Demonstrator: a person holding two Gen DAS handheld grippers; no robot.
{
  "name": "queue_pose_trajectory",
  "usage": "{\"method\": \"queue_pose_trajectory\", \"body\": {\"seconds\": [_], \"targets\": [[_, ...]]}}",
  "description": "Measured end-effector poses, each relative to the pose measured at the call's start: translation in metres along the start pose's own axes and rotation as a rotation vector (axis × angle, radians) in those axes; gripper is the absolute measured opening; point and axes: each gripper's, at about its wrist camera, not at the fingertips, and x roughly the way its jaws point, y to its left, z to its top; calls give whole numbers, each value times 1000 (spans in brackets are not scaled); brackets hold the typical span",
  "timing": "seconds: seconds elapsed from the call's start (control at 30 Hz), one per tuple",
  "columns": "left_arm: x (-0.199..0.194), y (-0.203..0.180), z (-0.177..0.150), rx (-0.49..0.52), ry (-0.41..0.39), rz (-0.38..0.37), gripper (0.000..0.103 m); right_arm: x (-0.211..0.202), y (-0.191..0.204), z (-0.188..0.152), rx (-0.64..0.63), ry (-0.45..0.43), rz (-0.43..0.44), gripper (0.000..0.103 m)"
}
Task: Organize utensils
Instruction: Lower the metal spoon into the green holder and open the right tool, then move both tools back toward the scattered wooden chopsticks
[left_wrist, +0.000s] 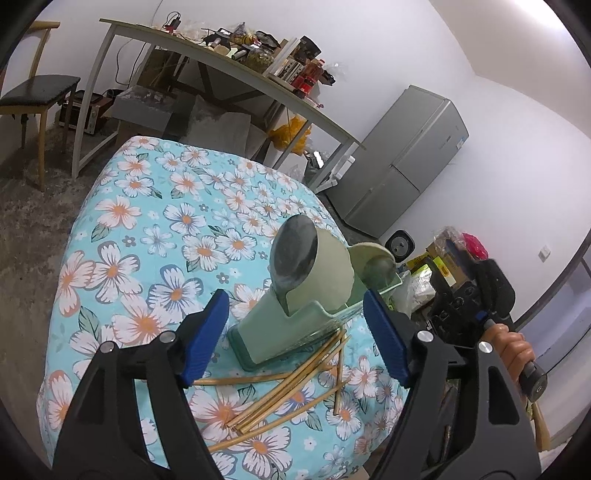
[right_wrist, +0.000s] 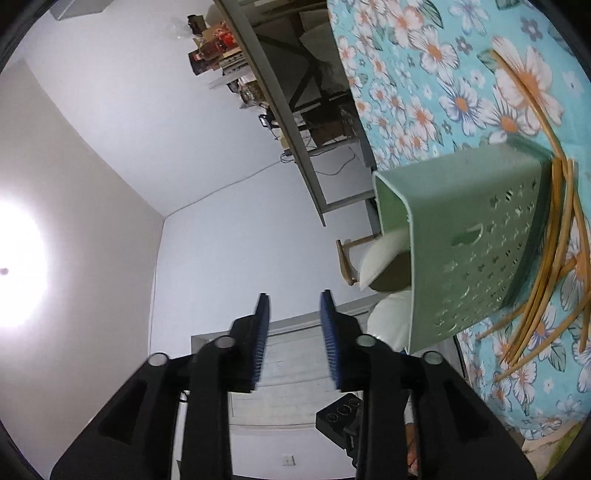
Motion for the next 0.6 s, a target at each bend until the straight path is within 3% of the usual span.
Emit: {"method": "queue_pose_trajectory", "body": {"seconds": [0.2, 0.33, 0.47, 0.57, 0.6], "targets": [[1, -2, -4, 7, 1, 3, 77, -9, 10, -1, -65, -13, -4, 36], [-3, -6, -10, 36, -4, 10, 82, -20, 20, -9, -206, -39, -83, 43], [-8, -9, -24, 73, 9, 10, 86, -31, 18, -23, -363, -58, -275, 48], [-5, -9, -43, 103, 75, 29, 88, -32, 9, -36, -485, -54, -476, 53], [-4, -9, -49, 111, 94, 38, 88, -31, 3, -45, -556, -41, -589, 55]]}}
